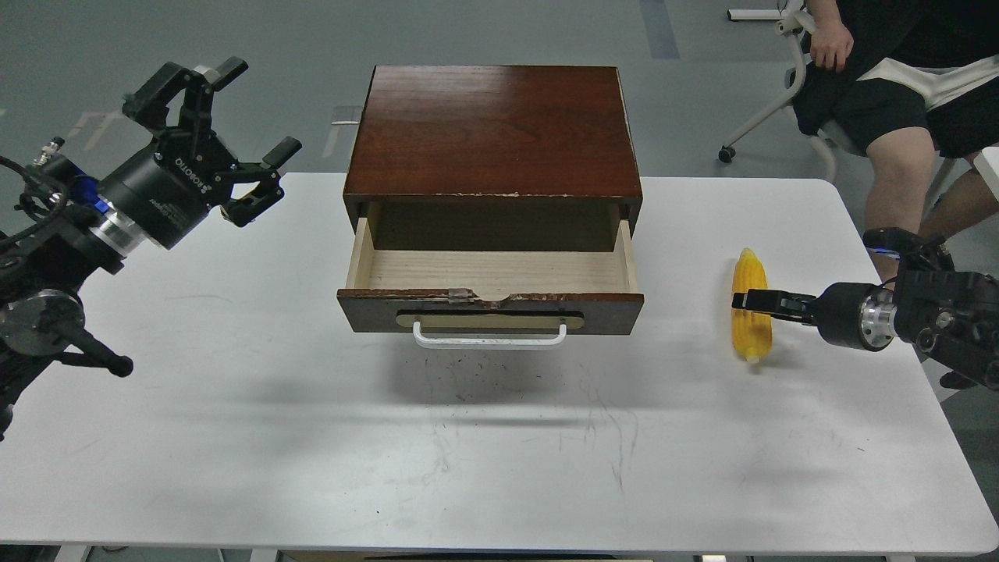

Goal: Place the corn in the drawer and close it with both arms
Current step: 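Grasp the yellow corn with the right gripper and lift it, then carry the corn over the open drawer and lower it inside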

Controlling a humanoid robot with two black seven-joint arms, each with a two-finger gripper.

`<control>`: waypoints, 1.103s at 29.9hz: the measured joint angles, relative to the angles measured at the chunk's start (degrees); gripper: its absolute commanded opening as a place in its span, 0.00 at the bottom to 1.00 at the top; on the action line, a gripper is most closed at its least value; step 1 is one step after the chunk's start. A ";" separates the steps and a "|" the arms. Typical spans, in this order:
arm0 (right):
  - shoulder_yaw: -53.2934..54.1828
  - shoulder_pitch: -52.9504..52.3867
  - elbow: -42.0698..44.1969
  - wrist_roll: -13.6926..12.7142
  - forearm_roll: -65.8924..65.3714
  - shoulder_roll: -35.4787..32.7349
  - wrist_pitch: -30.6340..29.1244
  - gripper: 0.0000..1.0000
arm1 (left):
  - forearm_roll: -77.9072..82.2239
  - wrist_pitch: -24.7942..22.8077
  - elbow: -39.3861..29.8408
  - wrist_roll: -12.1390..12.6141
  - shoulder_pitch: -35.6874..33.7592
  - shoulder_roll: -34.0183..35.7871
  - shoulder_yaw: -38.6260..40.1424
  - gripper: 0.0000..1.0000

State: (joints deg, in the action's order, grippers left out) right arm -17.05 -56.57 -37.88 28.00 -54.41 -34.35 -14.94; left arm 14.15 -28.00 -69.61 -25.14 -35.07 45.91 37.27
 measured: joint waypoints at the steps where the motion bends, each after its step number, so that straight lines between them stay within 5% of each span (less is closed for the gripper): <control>1: -0.12 0.05 0.02 0.00 0.00 0.02 0.00 0.54 | 0.00 0.00 0.00 0.00 0.00 0.08 0.00 1.00; 5: -1.37 0.36 0.02 0.00 0.01 0.06 -0.09 0.35 | 0.00 0.00 0.00 0.00 0.00 0.20 0.04 1.00; 15: -1.96 -0.27 -0.52 0.00 0.12 -0.32 -0.53 0.11 | 0.00 0.00 0.00 0.00 -0.01 0.39 0.09 1.00; 22: -1.96 -6.33 -6.22 0.00 0.46 -3.36 -0.62 0.11 | 0.00 0.00 0.00 0.01 -0.09 0.55 0.10 1.00; 33: -7.06 -30.95 -25.61 0.00 -8.68 -8.29 -1.08 0.11 | 0.00 0.00 -0.01 0.09 -0.18 1.29 0.25 1.00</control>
State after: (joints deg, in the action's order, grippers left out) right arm -24.10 -87.52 -63.49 28.00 -63.09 -42.64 -16.02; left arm 14.15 -28.00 -69.62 -25.05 -35.24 47.20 37.52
